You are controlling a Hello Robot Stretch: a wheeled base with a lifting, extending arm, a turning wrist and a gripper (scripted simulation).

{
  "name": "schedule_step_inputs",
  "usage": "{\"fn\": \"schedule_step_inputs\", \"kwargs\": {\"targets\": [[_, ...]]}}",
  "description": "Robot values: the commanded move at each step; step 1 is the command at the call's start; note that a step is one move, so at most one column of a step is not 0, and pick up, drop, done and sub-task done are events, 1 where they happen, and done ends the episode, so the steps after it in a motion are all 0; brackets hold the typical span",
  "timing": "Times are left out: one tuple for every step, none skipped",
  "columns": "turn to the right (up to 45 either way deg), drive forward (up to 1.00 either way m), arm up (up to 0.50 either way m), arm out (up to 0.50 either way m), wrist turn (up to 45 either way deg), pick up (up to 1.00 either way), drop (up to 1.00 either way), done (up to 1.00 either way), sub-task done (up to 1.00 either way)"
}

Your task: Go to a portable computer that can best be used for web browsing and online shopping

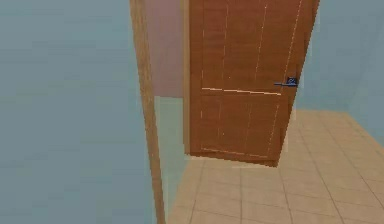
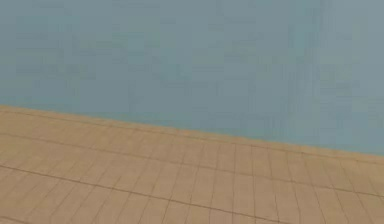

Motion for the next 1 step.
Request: {"fn": "schedule_step_inputs", "kwargs": {"targets": [[18.0,0.0,0.0,0.0,0.0,0.0,0.0,0.0,0.0]]}}
